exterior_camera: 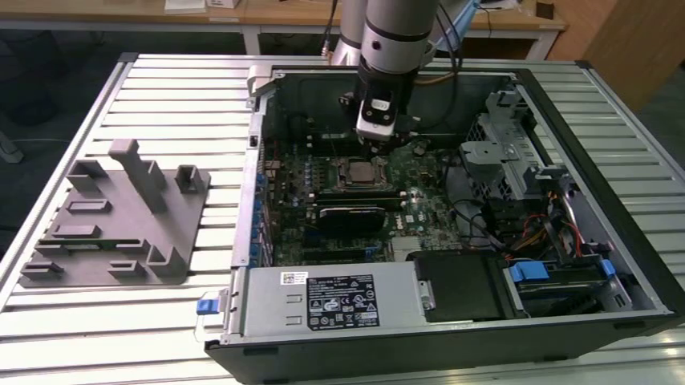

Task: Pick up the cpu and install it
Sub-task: 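Close the cpu cover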

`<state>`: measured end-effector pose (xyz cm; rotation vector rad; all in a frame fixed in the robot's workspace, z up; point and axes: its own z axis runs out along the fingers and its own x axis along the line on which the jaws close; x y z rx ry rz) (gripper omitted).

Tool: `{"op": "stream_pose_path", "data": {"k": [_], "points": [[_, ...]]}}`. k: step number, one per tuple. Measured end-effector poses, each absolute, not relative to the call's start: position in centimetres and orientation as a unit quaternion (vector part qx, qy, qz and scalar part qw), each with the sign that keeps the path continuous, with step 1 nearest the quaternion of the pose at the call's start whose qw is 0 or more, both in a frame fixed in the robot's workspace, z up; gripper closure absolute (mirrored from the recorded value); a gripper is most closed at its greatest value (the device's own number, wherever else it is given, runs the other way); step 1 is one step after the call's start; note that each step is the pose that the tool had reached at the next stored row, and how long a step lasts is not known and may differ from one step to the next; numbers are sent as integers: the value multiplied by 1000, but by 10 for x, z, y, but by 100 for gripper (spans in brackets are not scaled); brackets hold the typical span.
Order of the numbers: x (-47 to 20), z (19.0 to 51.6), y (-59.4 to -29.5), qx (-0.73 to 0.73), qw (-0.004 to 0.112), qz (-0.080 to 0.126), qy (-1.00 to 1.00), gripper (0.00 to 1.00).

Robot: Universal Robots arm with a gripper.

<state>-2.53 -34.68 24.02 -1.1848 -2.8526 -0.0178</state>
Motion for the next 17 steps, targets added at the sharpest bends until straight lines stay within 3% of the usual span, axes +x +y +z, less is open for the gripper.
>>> {"op": "stream_pose_path", "data": {"k": [9,17], "points": [[-25,240,-347,-317,27,-6,-948,89],[-26,240,-347,-272,32,-19,-962,89]]}}
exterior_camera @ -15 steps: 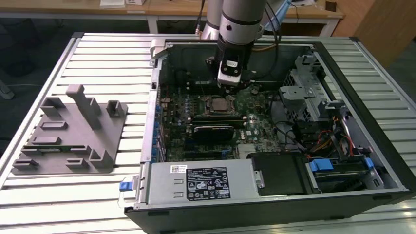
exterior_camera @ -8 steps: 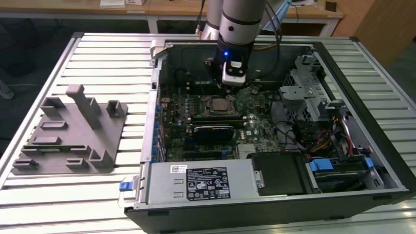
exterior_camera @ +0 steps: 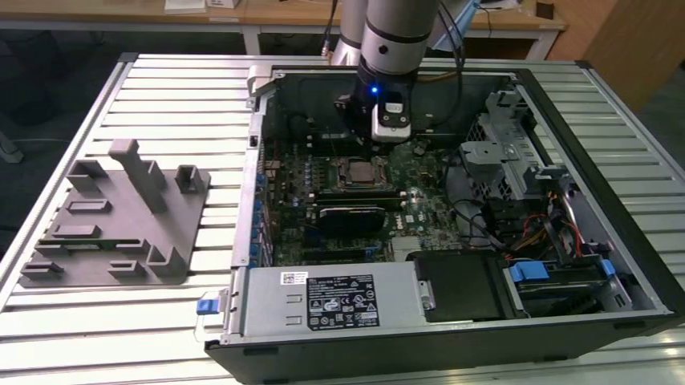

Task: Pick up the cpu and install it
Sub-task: 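Close the cpu cover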

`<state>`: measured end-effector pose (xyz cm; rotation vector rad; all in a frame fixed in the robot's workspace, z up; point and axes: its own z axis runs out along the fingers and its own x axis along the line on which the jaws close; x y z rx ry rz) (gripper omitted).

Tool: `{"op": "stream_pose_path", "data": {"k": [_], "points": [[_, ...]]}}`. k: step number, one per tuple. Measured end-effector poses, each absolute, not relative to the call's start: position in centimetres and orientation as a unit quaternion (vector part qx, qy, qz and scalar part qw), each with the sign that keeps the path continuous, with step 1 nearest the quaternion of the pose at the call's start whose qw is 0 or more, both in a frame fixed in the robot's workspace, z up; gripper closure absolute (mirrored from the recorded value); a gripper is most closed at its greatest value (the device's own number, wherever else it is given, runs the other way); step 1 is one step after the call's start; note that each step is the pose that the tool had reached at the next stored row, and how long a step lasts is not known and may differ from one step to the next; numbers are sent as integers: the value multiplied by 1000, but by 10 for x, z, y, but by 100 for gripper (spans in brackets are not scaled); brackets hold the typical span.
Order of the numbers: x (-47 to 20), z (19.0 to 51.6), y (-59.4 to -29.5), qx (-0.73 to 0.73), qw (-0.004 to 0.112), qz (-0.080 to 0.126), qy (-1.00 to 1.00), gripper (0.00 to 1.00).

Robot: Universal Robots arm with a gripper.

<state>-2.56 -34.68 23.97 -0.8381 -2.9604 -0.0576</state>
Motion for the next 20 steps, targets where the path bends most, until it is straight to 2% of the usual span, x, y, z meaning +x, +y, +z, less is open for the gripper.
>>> {"op": "stream_pose_path", "data": {"k": [2,9,20], "points": [[-26,239,-347,-269,30,-20,-963,89],[-26,238,-348,-256,2,-27,-966,89],[-26,234,-348,-166,4,-28,-986,89]]}}
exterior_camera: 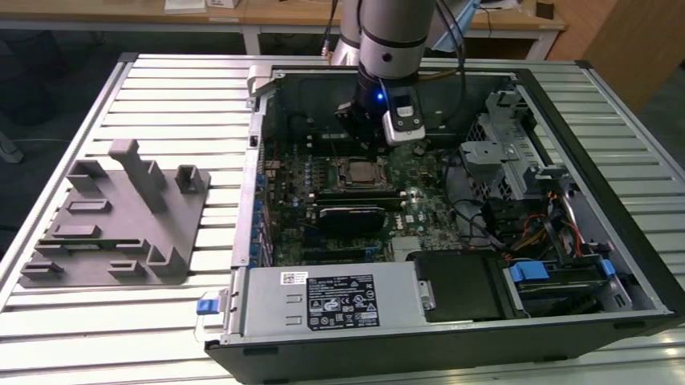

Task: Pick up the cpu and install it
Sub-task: 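Close the cpu cover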

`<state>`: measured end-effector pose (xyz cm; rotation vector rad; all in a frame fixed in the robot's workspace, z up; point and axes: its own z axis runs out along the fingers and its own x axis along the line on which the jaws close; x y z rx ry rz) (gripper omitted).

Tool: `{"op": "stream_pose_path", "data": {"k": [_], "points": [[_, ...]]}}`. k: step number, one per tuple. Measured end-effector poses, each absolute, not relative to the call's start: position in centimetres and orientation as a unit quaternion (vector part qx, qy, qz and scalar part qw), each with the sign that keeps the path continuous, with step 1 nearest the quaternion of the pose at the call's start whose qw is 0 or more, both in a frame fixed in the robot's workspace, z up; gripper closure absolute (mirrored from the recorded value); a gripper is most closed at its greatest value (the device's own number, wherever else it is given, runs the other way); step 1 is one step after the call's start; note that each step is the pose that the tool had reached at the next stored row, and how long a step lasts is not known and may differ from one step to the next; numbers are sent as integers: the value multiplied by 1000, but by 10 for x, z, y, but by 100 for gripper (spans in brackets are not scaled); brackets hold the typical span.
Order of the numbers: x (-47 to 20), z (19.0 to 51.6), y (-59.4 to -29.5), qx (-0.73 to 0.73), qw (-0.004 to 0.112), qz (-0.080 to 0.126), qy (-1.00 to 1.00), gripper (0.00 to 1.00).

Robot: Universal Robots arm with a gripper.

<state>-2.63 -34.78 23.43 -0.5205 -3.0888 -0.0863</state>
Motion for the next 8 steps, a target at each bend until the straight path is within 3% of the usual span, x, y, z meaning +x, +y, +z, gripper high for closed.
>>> {"op": "stream_pose_path", "data": {"k": [8], "points": [[-26,233,-348,-105,6,-27,-994,89]]}}
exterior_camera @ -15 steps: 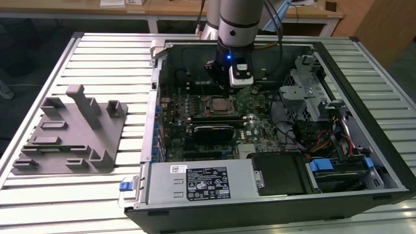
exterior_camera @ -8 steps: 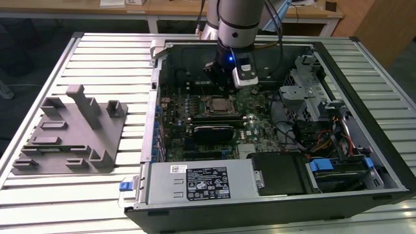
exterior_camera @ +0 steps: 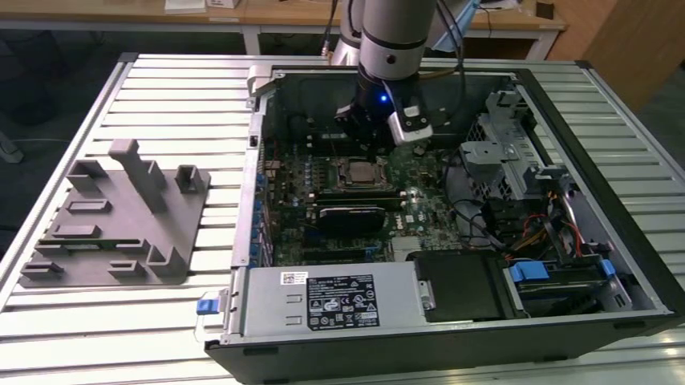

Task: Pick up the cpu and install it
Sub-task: 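Close the cpu cover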

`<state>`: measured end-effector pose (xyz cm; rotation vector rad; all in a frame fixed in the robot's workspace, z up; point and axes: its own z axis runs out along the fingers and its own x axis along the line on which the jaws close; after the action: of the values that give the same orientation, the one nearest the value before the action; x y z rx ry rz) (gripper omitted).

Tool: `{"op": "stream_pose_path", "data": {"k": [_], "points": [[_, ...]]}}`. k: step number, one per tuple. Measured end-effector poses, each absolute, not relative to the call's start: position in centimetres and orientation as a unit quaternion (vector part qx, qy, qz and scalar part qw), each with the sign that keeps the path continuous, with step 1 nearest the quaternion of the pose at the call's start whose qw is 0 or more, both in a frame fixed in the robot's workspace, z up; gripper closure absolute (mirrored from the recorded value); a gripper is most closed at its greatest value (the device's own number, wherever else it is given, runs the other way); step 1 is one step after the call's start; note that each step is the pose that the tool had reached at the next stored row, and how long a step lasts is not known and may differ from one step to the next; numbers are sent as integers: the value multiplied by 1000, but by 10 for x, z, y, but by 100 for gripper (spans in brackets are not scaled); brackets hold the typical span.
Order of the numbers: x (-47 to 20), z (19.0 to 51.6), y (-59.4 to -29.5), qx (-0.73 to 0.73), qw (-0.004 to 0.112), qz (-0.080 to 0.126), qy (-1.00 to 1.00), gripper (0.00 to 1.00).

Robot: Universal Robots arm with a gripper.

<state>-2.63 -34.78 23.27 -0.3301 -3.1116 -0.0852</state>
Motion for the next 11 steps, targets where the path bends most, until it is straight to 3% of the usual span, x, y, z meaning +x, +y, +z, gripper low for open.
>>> {"op": "stream_pose_path", "data": {"k": [11], "points": [[-26,230,-348,-100,5,-27,-995,89]]}}
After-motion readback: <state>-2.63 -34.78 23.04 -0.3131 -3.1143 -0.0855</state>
